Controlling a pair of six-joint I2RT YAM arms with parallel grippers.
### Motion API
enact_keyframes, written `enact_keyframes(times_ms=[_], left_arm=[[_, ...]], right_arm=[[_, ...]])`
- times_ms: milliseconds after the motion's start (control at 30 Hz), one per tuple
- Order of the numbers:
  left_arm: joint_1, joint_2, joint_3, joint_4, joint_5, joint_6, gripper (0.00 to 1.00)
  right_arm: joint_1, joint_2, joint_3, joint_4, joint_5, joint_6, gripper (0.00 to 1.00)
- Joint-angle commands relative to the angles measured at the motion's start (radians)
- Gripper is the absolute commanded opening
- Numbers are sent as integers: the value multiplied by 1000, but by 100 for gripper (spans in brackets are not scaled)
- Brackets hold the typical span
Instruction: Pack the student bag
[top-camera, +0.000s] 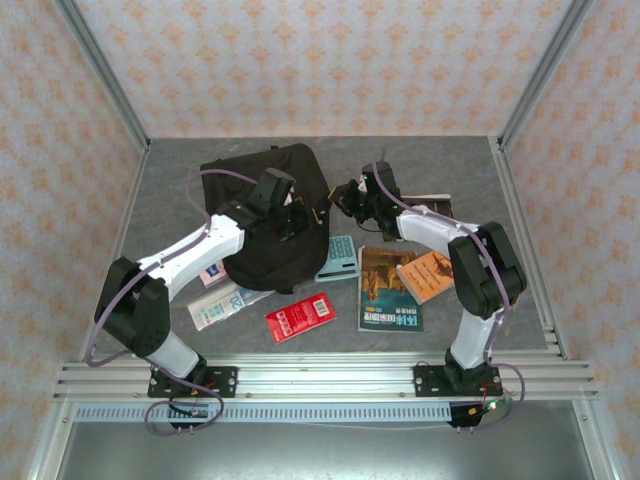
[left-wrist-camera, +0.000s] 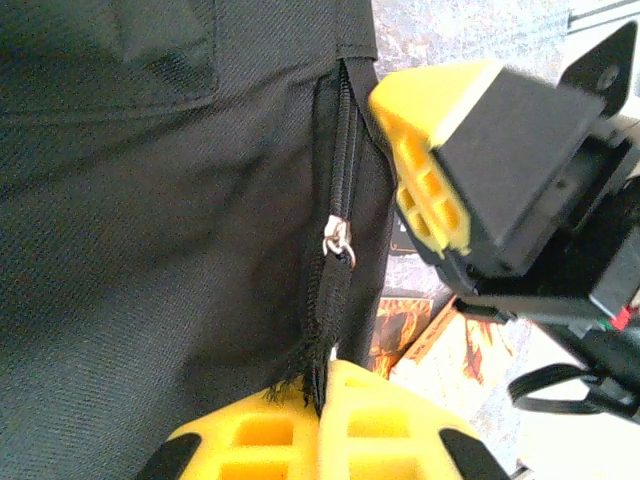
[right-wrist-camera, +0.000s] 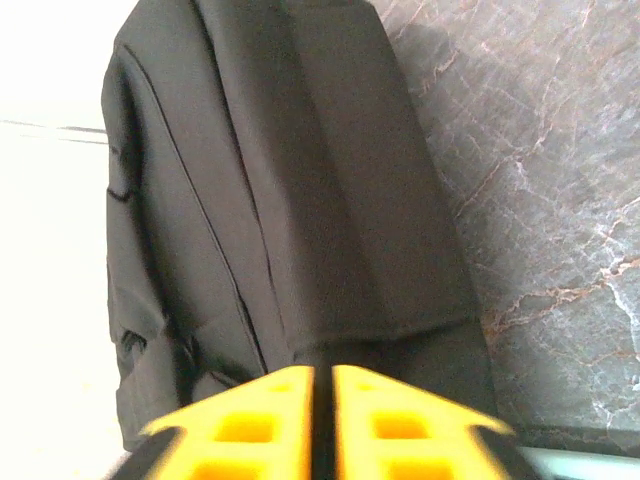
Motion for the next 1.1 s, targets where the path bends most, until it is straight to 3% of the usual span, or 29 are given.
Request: enact_keyframes(times_ms=[0,100,367,533,900,1067], left_arm=[[-4,-36,20,-68,-26,67,0],[-5,-22,43,-80,-28,88,0],[-4,-11,65,-102,-49,143,0],[-4,7,75,-102,-44,149,0],[-4,6,72,-107,-63,157,0],[-5,-11,61,-105,-67,163,0]], right_arm=[[-12,-10,15,-61,16,-16,36],[-11,-22,21,-121,-15,0,49],[13,-51,36,-236,-96,-14,64],[29,-54,39,-211,-129,-8,66],[35,-127,-42,-90,-81,74,66],[42,-84,-26,-25,-161,141,67]])
